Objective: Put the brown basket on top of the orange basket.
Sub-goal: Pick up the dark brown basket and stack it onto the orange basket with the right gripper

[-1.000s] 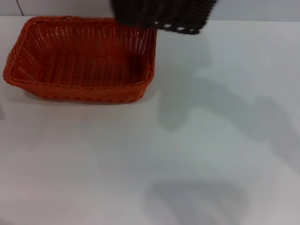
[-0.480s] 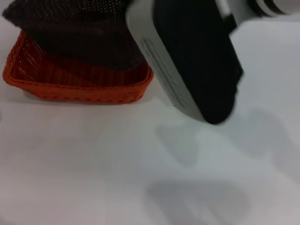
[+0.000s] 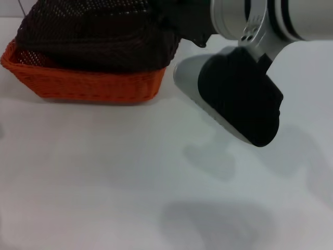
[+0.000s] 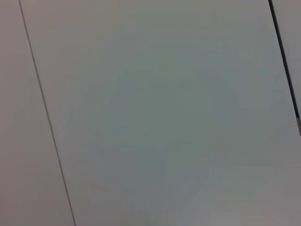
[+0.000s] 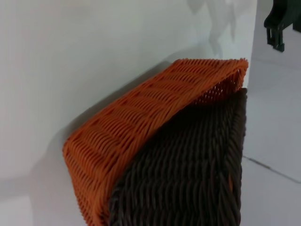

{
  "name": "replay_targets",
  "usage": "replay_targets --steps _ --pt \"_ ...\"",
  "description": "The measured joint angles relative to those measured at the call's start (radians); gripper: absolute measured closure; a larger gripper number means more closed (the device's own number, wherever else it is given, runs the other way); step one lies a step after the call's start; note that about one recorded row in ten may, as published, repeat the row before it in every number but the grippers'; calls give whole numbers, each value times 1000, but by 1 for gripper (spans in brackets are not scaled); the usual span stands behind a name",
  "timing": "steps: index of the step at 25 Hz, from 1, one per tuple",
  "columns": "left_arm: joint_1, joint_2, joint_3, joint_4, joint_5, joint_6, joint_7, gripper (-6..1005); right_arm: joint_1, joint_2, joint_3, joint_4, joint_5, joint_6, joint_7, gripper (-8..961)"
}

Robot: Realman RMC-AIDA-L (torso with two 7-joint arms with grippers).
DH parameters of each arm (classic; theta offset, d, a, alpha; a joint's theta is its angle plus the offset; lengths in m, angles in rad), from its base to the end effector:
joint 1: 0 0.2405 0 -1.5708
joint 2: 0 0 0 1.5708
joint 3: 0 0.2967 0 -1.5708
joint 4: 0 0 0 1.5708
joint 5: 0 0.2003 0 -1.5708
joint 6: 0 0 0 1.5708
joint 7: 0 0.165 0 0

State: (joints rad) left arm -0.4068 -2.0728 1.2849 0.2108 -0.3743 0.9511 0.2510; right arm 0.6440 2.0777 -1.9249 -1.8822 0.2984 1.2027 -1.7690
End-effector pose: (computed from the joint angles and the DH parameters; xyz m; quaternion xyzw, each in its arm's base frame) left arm -0.4303 0.3627 0.0578 -0.5515 -0.2502 -0.1134 0.7877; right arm 0.0387 0.3523 -0.0586 -0.6988 -0.6299 -0.2438 0.2355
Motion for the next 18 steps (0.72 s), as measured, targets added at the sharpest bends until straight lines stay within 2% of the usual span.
replay_targets --steps 8,18 --pt "0 -5 4 -11 0 0 -3 373 -36 1 -41 29 3 -121 -66 775" --pt "9 -3 0 -10 0 11 -12 373 -53 2 -84 -8 4 -180 -66 817"
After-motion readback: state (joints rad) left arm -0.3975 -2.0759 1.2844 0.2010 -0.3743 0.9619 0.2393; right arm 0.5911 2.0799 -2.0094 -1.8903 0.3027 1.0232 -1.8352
